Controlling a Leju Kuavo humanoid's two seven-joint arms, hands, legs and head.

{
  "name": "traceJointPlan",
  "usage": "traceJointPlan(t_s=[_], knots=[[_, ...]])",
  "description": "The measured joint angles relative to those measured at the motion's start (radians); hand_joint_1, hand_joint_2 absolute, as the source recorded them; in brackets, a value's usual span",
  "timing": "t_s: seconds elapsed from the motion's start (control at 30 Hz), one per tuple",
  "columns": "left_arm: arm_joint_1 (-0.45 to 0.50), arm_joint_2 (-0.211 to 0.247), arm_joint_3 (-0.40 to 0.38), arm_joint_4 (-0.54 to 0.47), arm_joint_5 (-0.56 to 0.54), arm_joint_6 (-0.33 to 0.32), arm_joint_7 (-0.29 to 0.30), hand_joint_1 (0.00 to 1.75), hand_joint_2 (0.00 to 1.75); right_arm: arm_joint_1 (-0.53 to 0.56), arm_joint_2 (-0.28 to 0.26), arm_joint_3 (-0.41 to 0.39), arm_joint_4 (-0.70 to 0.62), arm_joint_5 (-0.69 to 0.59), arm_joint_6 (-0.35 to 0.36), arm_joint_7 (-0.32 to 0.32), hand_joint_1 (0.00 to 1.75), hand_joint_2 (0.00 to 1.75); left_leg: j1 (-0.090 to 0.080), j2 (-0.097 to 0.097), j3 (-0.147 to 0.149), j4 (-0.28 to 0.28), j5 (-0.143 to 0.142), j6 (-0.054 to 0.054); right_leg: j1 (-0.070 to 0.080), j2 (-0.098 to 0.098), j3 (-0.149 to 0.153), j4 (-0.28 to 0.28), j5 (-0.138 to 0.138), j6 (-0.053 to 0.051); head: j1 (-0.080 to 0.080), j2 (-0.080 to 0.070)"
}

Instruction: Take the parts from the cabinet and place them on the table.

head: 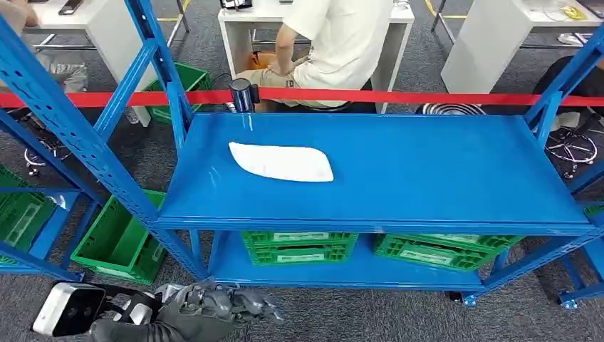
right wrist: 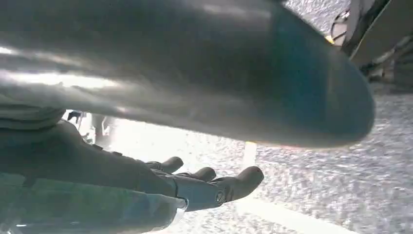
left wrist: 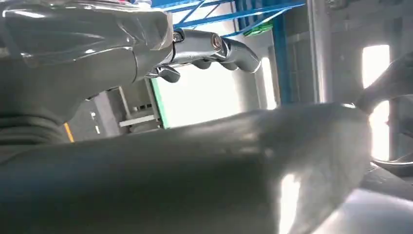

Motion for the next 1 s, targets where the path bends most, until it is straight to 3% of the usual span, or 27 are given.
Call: traceJointPlan(t_s=[0.03, 0.07, 0.13, 0.17, 0.23, 0.3, 0.33, 0.37, 0.47, 0.5, 0.53, 0.57, 0.6, 0.63, 0.67, 0.7, 0.73, 0.8, 0.83, 0.87, 0.93, 0.97, 1.0], knots=[[0.000, -0.001, 0.000, 0.001, 0.000, 0.000, -0.002, 0.00, 0.00, 0.003, -0.002, 0.002, 0.000, 0.000, 0.000, 0.000, 0.00, 0.00, -0.001, 0.002, 0.000, 0.002, 0.000, -0.001, 0.000, -0.001, 0.011, -0.021, 0.012, 0.009, 0.000, 0.000], [0.000, -0.002, 0.000, 0.003, 0.000, 0.000, -0.008, 0.00, 0.00, 0.004, -0.005, 0.004, 0.001, 0.000, 0.000, 0.000, 0.00, 0.00, -0.001, 0.003, 0.001, 0.004, -0.001, -0.003, 0.000, -0.003, 0.046, -0.084, 0.038, 0.020, 0.000, 0.000], [0.000, -0.003, 0.001, 0.005, -0.005, 0.003, -0.028, 0.00, 0.00, 0.002, -0.009, 0.009, 0.001, 0.000, 0.003, 0.002, 0.00, 0.00, -0.001, 0.006, -0.002, 0.021, -0.008, -0.013, -0.001, -0.018, 0.162, -0.295, 0.104, 0.038, 0.001, 0.000], [0.000, -0.003, 0.002, 0.005, -0.006, 0.003, -0.035, 0.00, 0.00, -0.001, -0.009, 0.013, 0.001, 0.000, 0.003, 0.003, 0.00, 0.00, -0.010, 0.008, -0.007, 0.030, -0.016, -0.022, 0.005, -0.022, 0.167, -0.306, 0.103, 0.024, -0.001, 0.000], [-0.001, -0.002, 0.002, 0.005, -0.006, 0.009, -0.038, 0.00, 0.00, -0.003, -0.010, 0.021, 0.001, -0.003, 0.003, 0.005, 0.00, 0.00, -0.010, 0.008, -0.011, 0.039, -0.022, -0.027, 0.004, -0.015, 0.169, -0.310, 0.108, 0.004, -0.002, 0.000], [-0.001, -0.001, 0.002, 0.005, -0.006, 0.014, -0.036, 0.00, 0.00, -0.003, -0.010, 0.024, 0.001, -0.007, 0.005, 0.007, 0.00, 0.00, -0.008, 0.009, -0.011, 0.041, -0.023, -0.028, 0.003, -0.013, 0.170, -0.310, 0.109, -0.005, -0.002, 0.000], [-0.001, 0.000, 0.002, 0.005, -0.005, 0.014, -0.035, 0.00, 0.00, -0.004, -0.004, 0.026, 0.001, -0.010, 0.006, 0.008, 0.00, 0.00, -0.004, 0.004, -0.014, 0.052, -0.031, -0.035, -0.007, -0.012, 0.172, -0.312, 0.112, -0.010, -0.002, 0.000], [-0.002, 0.000, 0.002, 0.005, -0.005, 0.015, -0.032, 0.00, 0.00, -0.005, -0.006, 0.027, 0.001, -0.011, 0.007, 0.008, 0.00, 0.00, -0.002, -0.003, -0.026, 0.084, -0.058, -0.045, -0.008, -0.011, 0.172, -0.312, 0.112, -0.015, -0.005, 0.000], [-0.002, 0.003, -0.001, 0.006, 0.006, 0.017, -0.024, 0.00, 0.00, -0.007, -0.003, 0.030, 0.001, -0.020, 0.015, 0.009, 0.00, 0.00, 0.011, -0.006, -0.138, 0.323, -0.174, -0.064, -0.004, -0.008, 0.169, -0.311, 0.112, -0.018, -0.005, 0.000], [-0.002, 0.003, -0.002, 0.007, 0.008, 0.018, -0.021, 0.00, 0.00, -0.006, -0.003, 0.031, 0.002, -0.022, 0.017, 0.009, 0.00, 0.00, 0.012, -0.006, -0.162, 0.369, -0.183, -0.065, -0.004, -0.007, 0.169, -0.311, 0.112, -0.018, -0.005, 0.000], [-0.002, 0.004, -0.002, 0.008, 0.008, 0.019, -0.020, 0.00, 0.00, -0.006, -0.002, 0.032, 0.003, -0.022, 0.018, 0.010, 0.00, 0.00, 0.013, -0.006, -0.161, 0.363, -0.165, -0.063, -0.002, -0.006, 0.170, -0.311, 0.112, -0.018, -0.005, 0.000], [-0.003, 0.005, -0.002, 0.008, 0.010, 0.021, -0.018, 0.00, 0.00, -0.006, -0.002, 0.034, 0.003, -0.022, 0.020, 0.010, 0.00, 0.00, 0.013, -0.006, -0.137, 0.312, -0.130, -0.059, -0.001, -0.003, 0.171, -0.311, 0.111, -0.018, -0.005, 0.000], [-0.004, 0.005, -0.002, 0.007, 0.016, 0.021, -0.014, 0.00, 0.00, -0.007, -0.001, 0.035, 0.003, -0.023, 0.022, 0.010, 0.00, 0.00, 0.012, -0.008, -0.093, 0.220, -0.081, -0.050, 0.001, 0.001, 0.173, -0.312, 0.111, -0.018, -0.005, 0.000], [-0.006, 0.005, -0.002, 0.004, 0.022, 0.022, -0.009, 0.00, 0.00, -0.007, 0.002, 0.035, 0.004, -0.025, 0.023, 0.010, 0.00, 0.00, 0.008, -0.011, -0.041, 0.119, -0.039, -0.034, 0.005, 0.004, 0.174, -0.313, 0.110, -0.018, -0.005, 0.000], [-0.010, 0.007, -0.001, -0.001, 0.027, 0.023, -0.007, 0.00, 0.00, -0.008, 0.012, 0.037, 0.003, -0.029, 0.028, 0.010, 0.00, 0.00, -0.004, -0.013, -0.004, 0.045, -0.034, -0.005, -0.006, 0.004, 0.174, -0.314, 0.111, -0.018, -0.004, 0.000], [-0.011, 0.008, -0.001, -0.003, 0.030, 0.023, -0.006, 0.00, 0.00, -0.008, 0.016, 0.037, 0.005, -0.030, 0.030, 0.011, 0.00, 0.00, -0.007, -0.004, -0.004, 0.043, -0.040, 0.001, 0.009, 0.004, 0.174, -0.318, 0.109, -0.012, 0.000, 0.000], [-0.017, 0.008, -0.001, -0.006, 0.033, 0.023, -0.005, 0.00, 0.00, -0.006, 0.017, 0.038, 0.005, -0.031, 0.032, 0.010, 0.00, 0.00, -0.017, -0.003, -0.003, 0.036, -0.041, 0.002, -0.007, 0.004, 0.173, -0.320, 0.109, -0.007, -0.007, 0.000], [-0.017, 0.012, -0.001, -0.007, 0.038, 0.024, -0.003, 0.00, 0.00, -0.002, 0.022, 0.039, 0.006, -0.041, 0.033, 0.012, 0.00, 0.00, -0.022, -0.005, 0.004, 0.011, -0.031, 0.017, -0.005, 0.000, 0.179, -0.301, 0.143, 0.023, -0.008, 0.000], [-0.017, 0.013, -0.001, -0.010, 0.038, 0.023, 0.000, 0.00, 0.00, -0.002, 0.021, 0.039, 0.007, -0.044, 0.033, 0.013, 0.00, 0.00, -0.017, -0.007, 0.019, -0.002, -0.024, 0.026, 0.000, 0.000, 0.185, -0.300, 0.142, 0.024, -0.008, 0.000], [-0.018, 0.013, -0.002, -0.011, 0.038, 0.024, 0.007, 0.00, 0.00, -0.004, 0.021, 0.041, 0.008, -0.051, 0.032, 0.014, 0.00, 0.00, -0.010, -0.002, 0.038, -0.011, -0.017, 0.023, -0.001, -0.004, 0.171, -0.280, 0.108, 0.008, -0.006, 0.000], [-0.016, 0.014, -0.002, -0.011, 0.036, 0.024, 0.013, 0.00, 0.00, -0.010, 0.019, 0.041, 0.009, -0.063, 0.029, 0.013, 0.00, 0.00, -0.009, 0.000, 0.033, -0.008, -0.013, 0.021, -0.001, -0.004, 0.119, -0.173, 0.044, -0.011, 0.002, 0.000], [-0.013, 0.015, -0.003, -0.010, 0.035, 0.023, 0.016, 0.00, 0.00, -0.010, 0.015, 0.041, 0.012, -0.070, 0.024, 0.010, 0.00, 0.00, -0.009, 0.001, 0.029, -0.007, -0.012, 0.020, -0.002, -0.003, 0.076, -0.086, 0.007, -0.009, 0.000, 0.000], [-0.011, 0.016, -0.004, -0.009, 0.035, 0.021, 0.016, 0.00, 0.00, -0.010, 0.013, 0.041, 0.014, -0.078, 0.019, 0.007, 0.00, 0.00, -0.010, 0.001, 0.026, -0.006, -0.012, 0.019, -0.002, -0.004, 0.048, -0.031, -0.013, -0.005, 0.002, 0.000]])
